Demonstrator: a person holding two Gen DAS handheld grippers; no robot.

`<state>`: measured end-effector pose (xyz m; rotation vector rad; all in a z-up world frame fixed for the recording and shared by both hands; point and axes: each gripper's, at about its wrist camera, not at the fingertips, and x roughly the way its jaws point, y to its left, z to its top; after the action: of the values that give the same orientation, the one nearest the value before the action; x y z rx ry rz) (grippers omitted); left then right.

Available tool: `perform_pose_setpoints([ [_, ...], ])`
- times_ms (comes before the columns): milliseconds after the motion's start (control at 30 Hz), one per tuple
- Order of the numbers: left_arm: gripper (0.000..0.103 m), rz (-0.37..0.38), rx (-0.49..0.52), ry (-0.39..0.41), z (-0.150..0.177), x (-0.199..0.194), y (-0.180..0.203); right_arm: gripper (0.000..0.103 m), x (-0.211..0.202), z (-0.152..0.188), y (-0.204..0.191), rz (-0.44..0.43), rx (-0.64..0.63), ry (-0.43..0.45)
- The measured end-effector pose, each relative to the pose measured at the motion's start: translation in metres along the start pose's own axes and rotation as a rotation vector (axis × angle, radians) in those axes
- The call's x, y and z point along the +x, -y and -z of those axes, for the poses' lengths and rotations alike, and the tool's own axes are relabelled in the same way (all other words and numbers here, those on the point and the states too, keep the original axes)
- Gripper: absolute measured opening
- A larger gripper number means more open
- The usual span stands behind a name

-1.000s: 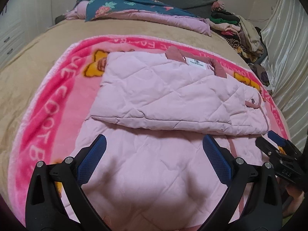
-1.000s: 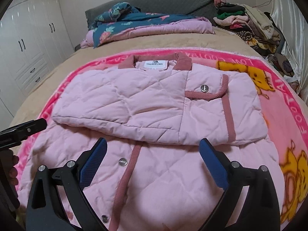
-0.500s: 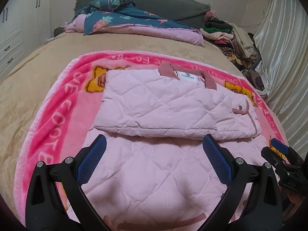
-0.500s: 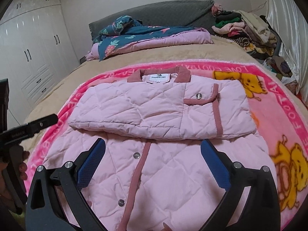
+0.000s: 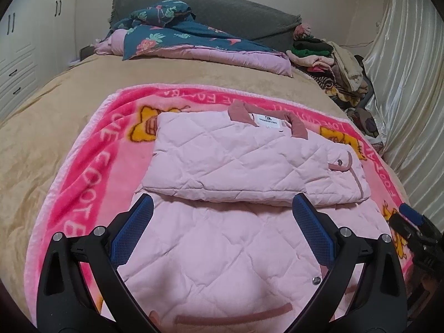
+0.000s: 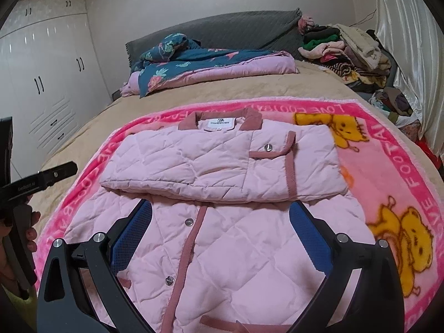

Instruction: Fold large clothes

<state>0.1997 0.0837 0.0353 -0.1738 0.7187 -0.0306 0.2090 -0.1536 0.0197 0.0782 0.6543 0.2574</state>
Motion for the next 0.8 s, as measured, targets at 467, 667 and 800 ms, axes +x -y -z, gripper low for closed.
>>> perform_pose_setpoints([
  [467,0.093,-0.037,0.036,0.039,0.023,-0.027,0.003,0.099,-0.028,0.013,0.014,0.038,-0.022,0.014],
  [667,0.094,-0.043,0.032,0.060,0.036,-0.041,0.002,0.099,-0.037,0.022,0.026,0.054,-0.004,0.007],
  [800,0.094,-0.046,0.016,0.050,0.044,-0.043,-0.001,0.099,-0.042,0.027,0.029,0.047,0.007,0.004],
])
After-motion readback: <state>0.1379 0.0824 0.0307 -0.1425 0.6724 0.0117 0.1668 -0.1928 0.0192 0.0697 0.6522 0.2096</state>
